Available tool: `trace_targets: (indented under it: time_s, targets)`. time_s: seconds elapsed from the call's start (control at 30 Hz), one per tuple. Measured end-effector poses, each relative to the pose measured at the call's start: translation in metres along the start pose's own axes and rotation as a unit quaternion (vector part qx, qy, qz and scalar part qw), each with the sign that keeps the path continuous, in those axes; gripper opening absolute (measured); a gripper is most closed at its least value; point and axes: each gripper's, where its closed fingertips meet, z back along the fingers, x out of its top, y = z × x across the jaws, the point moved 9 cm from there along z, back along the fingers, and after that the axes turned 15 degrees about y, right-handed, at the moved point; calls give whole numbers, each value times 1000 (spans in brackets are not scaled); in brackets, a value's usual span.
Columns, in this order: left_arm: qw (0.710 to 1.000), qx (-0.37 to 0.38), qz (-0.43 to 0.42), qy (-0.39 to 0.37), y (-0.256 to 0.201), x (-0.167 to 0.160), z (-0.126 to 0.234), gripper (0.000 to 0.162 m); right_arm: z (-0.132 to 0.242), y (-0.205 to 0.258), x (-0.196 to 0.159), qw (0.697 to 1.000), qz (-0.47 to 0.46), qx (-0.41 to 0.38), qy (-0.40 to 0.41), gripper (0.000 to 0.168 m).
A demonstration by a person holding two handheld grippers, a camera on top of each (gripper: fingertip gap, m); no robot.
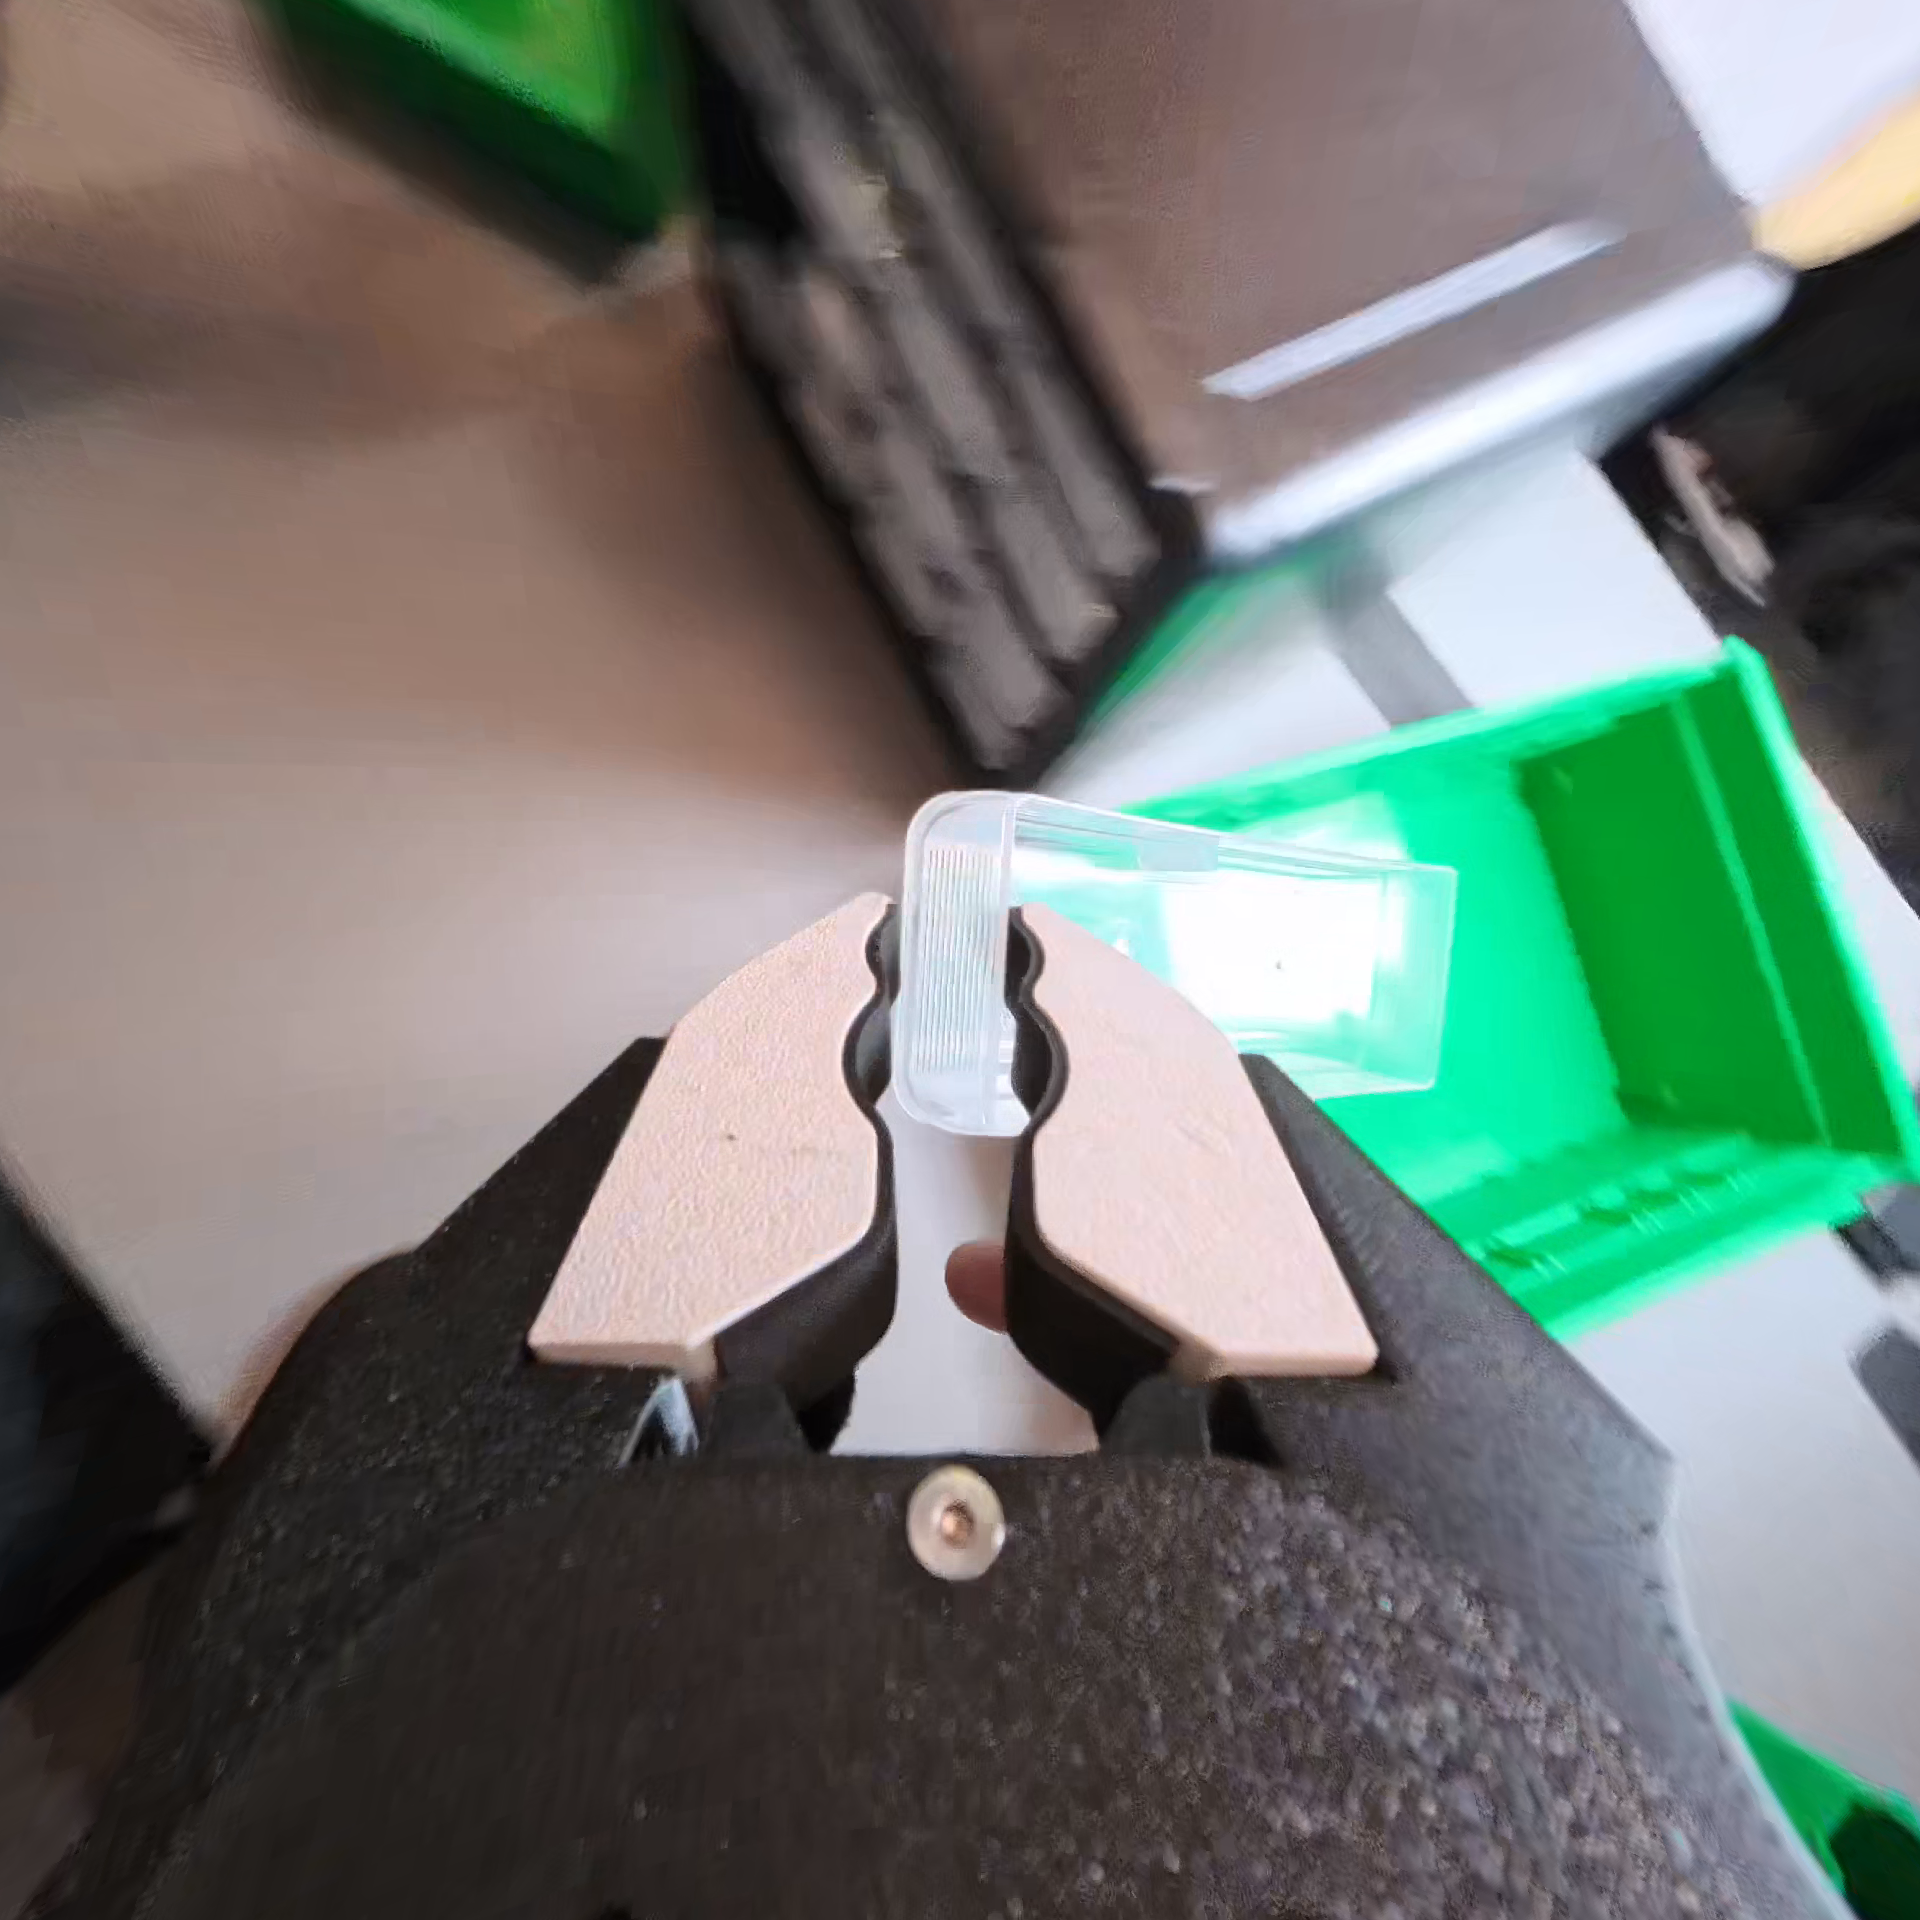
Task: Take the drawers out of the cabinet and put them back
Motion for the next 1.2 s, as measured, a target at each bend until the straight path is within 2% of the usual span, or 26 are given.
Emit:
trace_targets:
  time_s: [0.1,0.27,0.4,0.53,0.77,0.97,1.1,1.2]
  targets:
    - [1000,5,-3,1,-1,0,0,0,-36,-64,7,988,-133,-68,23,18]
    - [1000,5,-4,1,-1,0,0,0,-121,-148,11,953,-254,-144,83,19]
    - [1000,5,-7,2,0,0,1,0,-169,-190,10,929,-317,-169,92,19]
    - [1000,11,-11,4,0,0,1,0,-198,-211,13,919,-337,-184,92,19]
    - [1000,18,-15,6,-1,1,1,0,-213,-222,22,913,-339,-204,98,21]
    - [1000,20,-16,6,-2,1,1,0,-210,-223,19,922,-326,-190,84,32]
    - [1000,22,-16,5,-2,1,1,0,-196,-219,18,939,-304,-160,6,36]
    - [1000,21,-13,4,-2,1,1,0,-167,-202,19,946,-262,-135,-134,34]
